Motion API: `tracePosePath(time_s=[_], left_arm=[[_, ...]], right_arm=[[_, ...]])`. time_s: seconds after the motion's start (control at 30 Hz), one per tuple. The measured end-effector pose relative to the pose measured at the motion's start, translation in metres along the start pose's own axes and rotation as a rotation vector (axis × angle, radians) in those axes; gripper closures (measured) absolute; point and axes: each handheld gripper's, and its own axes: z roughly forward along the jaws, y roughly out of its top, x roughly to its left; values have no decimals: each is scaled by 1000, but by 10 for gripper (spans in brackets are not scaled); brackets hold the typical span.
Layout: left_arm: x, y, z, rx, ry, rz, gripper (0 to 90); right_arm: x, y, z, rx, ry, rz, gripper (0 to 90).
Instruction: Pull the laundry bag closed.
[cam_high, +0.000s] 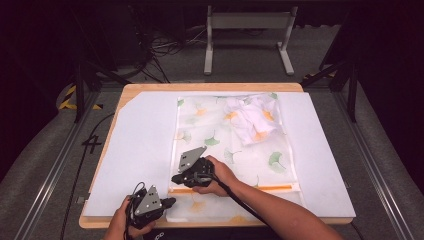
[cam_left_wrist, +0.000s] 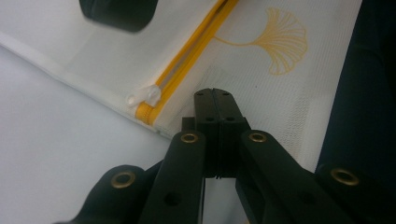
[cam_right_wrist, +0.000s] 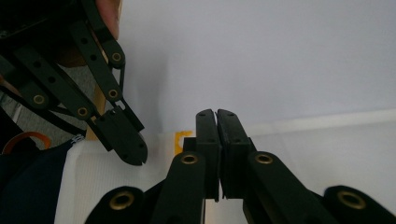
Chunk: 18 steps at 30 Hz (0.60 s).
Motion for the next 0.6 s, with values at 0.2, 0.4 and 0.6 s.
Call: tracePosePath(time_s=[0.2, 0.4, 0.6], left_arm=[[0, -1, 2, 1, -11, -3, 900], [-1, -2, 2, 0, -7, -6, 900], [-1, -2, 2, -1, -8, -7, 900]], right_arm=[[6, 2, 24, 36, 27, -5, 883], [7, 3, 37, 71, -11, -11, 869], [4, -1, 33, 99, -31, -1, 888]])
